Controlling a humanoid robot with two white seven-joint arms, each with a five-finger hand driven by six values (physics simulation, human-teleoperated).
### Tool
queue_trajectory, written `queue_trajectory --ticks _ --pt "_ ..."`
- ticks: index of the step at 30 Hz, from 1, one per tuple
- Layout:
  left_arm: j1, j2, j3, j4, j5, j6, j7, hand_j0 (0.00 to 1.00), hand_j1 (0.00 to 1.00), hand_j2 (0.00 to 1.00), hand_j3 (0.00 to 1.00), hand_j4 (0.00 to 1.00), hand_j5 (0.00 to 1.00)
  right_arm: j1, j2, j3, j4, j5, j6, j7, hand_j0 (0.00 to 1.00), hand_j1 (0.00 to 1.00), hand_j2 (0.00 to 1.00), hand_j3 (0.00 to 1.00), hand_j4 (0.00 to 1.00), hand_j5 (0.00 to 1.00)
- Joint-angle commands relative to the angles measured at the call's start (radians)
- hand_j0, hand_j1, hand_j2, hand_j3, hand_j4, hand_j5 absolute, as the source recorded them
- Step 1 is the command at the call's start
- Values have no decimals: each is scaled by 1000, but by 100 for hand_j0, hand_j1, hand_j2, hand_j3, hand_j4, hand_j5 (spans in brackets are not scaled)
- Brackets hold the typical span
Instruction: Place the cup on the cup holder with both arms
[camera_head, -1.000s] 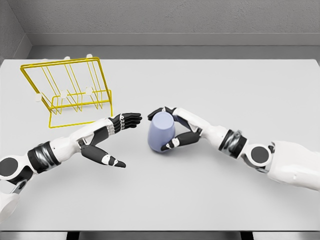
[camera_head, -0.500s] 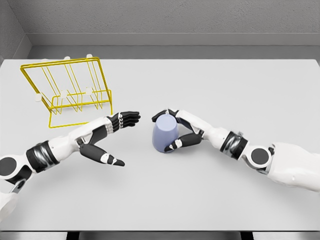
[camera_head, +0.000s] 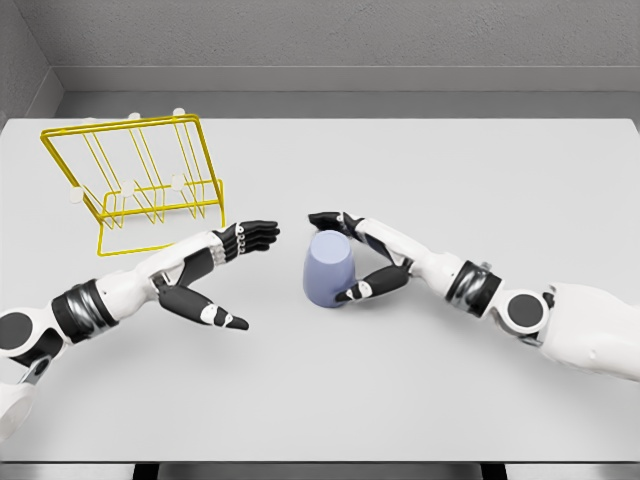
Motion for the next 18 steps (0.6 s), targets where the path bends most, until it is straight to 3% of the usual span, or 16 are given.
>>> queue_trajectory --ticks 1,4,6,7,8,10,12,18 --pt "0 -2 2 2 7 0 0 100 100 100 100 100 100 -2 -34 -2 -1 -1 0 0 100 100 100 100 100 100" --pt "-6 -41 14 31 5 3 0 100 100 100 100 100 100 -9 -79 -5 -1 -1 0 0 100 100 100 100 100 100" --pt "-12 -124 14 89 -1 3 0 100 100 100 100 100 100 -15 -117 -5 -1 -1 0 5 100 100 100 100 100 100" --pt "-40 -153 13 122 -53 2 0 100 100 100 100 100 100 -17 -137 -6 -1 5 0 6 100 100 100 100 100 100" --pt "-45 -203 14 146 -89 0 0 100 100 100 100 100 100 -17 -178 -17 -1 80 0 0 100 100 100 100 100 100" --pt "-46 -209 14 148 -89 2 0 100 100 100 100 100 100 -18 -233 -86 2 166 0 0 100 100 100 100 100 100" --pt "-46 -236 13 157 -89 5 0 100 100 100 100 100 100 -72 -301 -104 15 237 0 0 100 100 100 100 100 100" --pt "-86 -305 8 283 -90 6 0 100 100 100 100 100 100 -138 -413 -100 9 269 0 6 100 100 100 100 100 100"
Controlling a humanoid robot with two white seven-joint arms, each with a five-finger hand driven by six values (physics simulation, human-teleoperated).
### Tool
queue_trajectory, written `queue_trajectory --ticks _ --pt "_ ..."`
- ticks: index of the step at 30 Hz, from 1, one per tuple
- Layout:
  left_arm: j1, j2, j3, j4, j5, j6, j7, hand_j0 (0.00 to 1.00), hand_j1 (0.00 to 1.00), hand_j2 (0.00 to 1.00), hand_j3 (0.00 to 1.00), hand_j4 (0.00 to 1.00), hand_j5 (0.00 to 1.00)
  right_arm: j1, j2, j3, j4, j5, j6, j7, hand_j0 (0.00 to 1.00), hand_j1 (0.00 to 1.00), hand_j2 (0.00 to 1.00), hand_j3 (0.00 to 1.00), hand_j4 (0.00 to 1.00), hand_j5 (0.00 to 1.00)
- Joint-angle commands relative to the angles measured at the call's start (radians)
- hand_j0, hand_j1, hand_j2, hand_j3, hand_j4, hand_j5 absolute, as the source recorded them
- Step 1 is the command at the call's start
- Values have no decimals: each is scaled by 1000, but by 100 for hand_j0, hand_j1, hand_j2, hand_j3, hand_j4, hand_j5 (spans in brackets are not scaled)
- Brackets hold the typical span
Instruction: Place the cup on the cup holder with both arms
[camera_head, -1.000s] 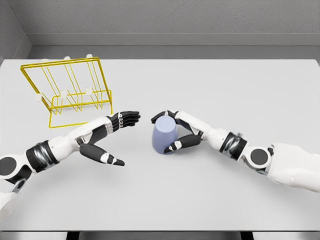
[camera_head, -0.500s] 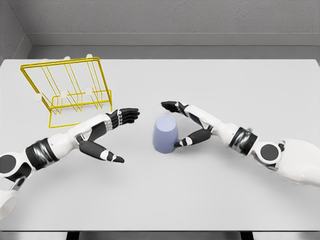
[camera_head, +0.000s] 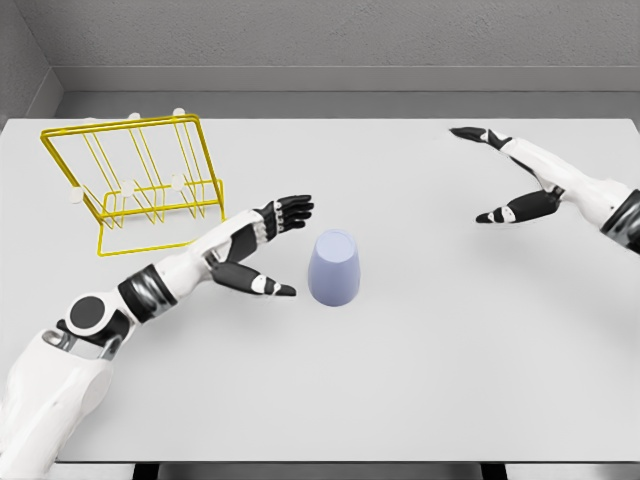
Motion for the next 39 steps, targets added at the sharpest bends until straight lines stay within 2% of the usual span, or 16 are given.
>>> queue_trajectory --ticks 1,4,6,11,12,13,16,18,22,27,30,31,32,34,36,39 --pt "-2 -32 -2 59 2 0 0 100 100 100 100 100 100 0 -65 -3 6 19 0 2 100 100 100 100 100 100" --pt "-6 -41 -2 85 2 0 0 100 100 100 100 100 100 -5 -89 -2 6 47 0 4 100 100 100 100 100 100" --pt "-6 -41 -9 85 -2 0 0 100 100 100 100 100 100 -15 -98 -2 2 167 0 4 100 100 100 100 100 100" --pt "-5 -72 -9 85 -30 0 0 100 100 100 100 100 100 -43 -103 29 -5 164 0 -21 100 100 100 100 100 100" --pt "-5 -78 -9 85 -33 0 0 100 100 100 100 100 100 -43 -101 61 -13 137 0 -242 100 100 100 100 100 100" --pt "-3 -80 -9 85 -33 0 0 100 100 100 100 100 100 -43 -100 84 -7 145 0 -392 100 100 100 100 100 100" --pt "-3 -80 -9 85 -33 0 0 100 100 100 100 100 100 -45 -92 104 -7 157 0 -377 100 100 100 100 100 100" --pt "-3 -80 -8 85 -33 0 0 100 100 100 100 100 100 -46 -83 212 -5 164 0 -377 100 100 100 100 100 100" --pt "-11 -84 -8 114 -33 0 0 100 100 100 100 100 100 -101 -75 210 9 200 0 -375 100 100 100 100 100 100" --pt "-12 -98 -8 122 -35 1 0 100 100 100 100 100 100 -104 -80 213 27 205 0 -375 100 100 100 100 100 100" --pt "-8 -106 -9 118 -73 0 0 100 100 100 100 100 100 -110 -65 215 160 208 0 -378 100 100 100 100 100 100" --pt "-6 -106 -9 117 -75 0 0 100 100 100 100 100 100 -110 -63 215 165 217 0 -363 100 100 100 100 100 100" --pt "-8 -106 -9 117 -75 0 0 100 100 100 100 100 100 -114 -63 204 174 291 0 -294 100 100 100 100 100 100" --pt "-8 -113 -9 117 -85 0 0 100 100 100 100 100 100 -127 -45 176 173 306 0 -110 100 100 100 100 100 100" --pt "-9 -124 -9 117 -95 0 0 100 100 100 100 100 100 -129 -29 98 167 337 0 48 100 100 100 100 100 100" --pt "-9 -138 -11 118 -98 -2 0 100 100 100 100 100 100 -133 11 69 167 343 0 61 100 100 100 100 100 100"
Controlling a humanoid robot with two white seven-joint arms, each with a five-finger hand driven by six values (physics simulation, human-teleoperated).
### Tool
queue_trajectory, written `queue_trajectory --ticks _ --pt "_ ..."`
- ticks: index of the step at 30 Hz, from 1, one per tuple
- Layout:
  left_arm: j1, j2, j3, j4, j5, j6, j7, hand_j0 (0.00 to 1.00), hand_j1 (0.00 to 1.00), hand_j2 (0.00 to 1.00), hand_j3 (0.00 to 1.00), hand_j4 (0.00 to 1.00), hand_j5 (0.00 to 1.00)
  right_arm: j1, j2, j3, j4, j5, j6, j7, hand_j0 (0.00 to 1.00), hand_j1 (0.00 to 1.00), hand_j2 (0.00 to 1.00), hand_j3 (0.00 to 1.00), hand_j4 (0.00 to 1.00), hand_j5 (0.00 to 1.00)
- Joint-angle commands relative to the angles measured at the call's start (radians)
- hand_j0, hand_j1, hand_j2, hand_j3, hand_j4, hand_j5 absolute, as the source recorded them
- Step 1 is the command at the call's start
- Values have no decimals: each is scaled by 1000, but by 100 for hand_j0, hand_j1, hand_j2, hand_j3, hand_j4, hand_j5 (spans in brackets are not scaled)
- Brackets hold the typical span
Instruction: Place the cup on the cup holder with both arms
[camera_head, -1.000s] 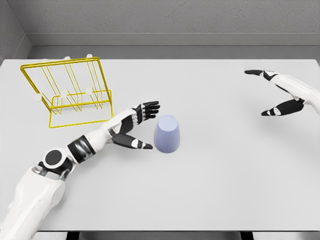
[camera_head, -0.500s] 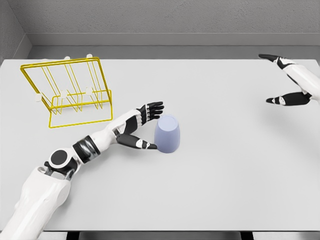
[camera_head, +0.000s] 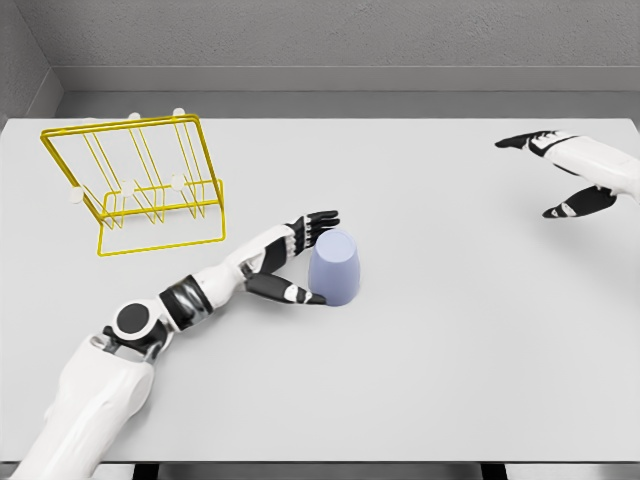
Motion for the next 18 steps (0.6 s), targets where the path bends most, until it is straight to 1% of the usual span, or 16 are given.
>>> queue_trajectory --ticks 1,2,3,5,9,13,18 --pt "2 -12 0 -1 -4 0 0 100 100 100 100 100 100 0 34 -67 2 29 -1 67 100 100 100 100 100 100" --pt "2 -14 0 -1 -4 0 0 100 100 100 100 100 100 6 39 -110 2 57 -1 69 100 100 100 100 100 100" --pt "2 -18 0 -1 -5 0 0 100 100 100 100 100 100 8 33 -132 1 80 -1 72 100 100 100 100 100 100" --pt "0 -28 0 1 -5 0 0 100 100 100 100 100 100 5 33 -150 2 95 -1 127 100 100 100 100 100 100" --pt "0 -34 0 1 -18 0 0 100 100 100 100 100 100 -3 16 -150 10 97 -1 119 100 100 100 100 100 100" --pt "0 -40 0 1 -18 0 0 100 100 100 100 100 100 -14 17 -181 25 118 -1 127 100 100 100 100 100 100" --pt "0 -42 -1 1 -19 1 0 100 100 100 100 100 100 -18 17 -181 22 115 -1 119 100 100 100 100 100 100"
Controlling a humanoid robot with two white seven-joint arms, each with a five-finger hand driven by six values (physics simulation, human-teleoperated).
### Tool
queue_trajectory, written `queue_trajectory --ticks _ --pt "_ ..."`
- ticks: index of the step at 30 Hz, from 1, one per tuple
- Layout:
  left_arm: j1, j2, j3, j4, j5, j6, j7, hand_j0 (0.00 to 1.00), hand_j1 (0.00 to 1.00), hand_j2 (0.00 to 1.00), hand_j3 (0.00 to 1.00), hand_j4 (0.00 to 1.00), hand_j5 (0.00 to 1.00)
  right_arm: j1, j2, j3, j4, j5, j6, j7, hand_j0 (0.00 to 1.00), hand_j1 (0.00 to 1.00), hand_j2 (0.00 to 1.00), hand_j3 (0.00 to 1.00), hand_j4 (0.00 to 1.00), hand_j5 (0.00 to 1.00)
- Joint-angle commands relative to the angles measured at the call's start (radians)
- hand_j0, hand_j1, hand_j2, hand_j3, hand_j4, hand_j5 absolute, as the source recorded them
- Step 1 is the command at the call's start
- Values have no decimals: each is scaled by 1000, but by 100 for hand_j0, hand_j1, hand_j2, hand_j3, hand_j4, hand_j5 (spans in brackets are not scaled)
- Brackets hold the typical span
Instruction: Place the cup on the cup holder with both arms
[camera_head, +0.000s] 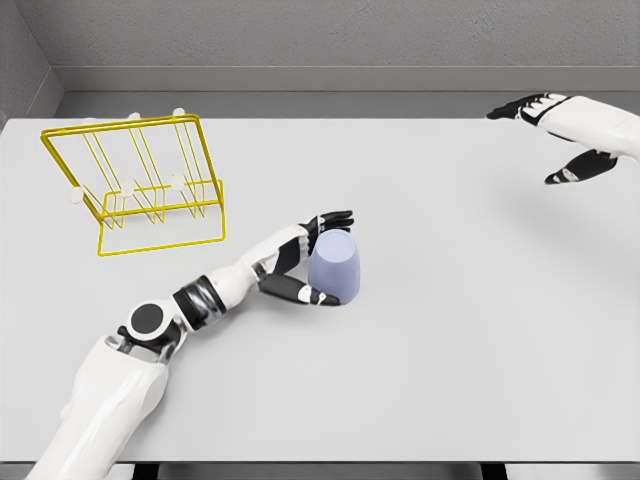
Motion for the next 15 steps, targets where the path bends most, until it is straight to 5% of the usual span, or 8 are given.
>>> queue_trajectory --ticks 1,8,15 --pt "0 -1 -1 -1 6 0 0 100 100 100 100 100 100 2 0 -6 2 -10 0 -4 100 100 100 100 100 100" --pt "2 -1 1 -2 8 0 0 78 78 78 78 78 78 -14 0 -14 4 -18 0 -4 100 100 100 100 100 100" --pt "5 0 1 -9 11 -1 0 69 69 69 69 69 69 -20 0 -29 4 -19 0 -6 100 100 100 100 100 100"
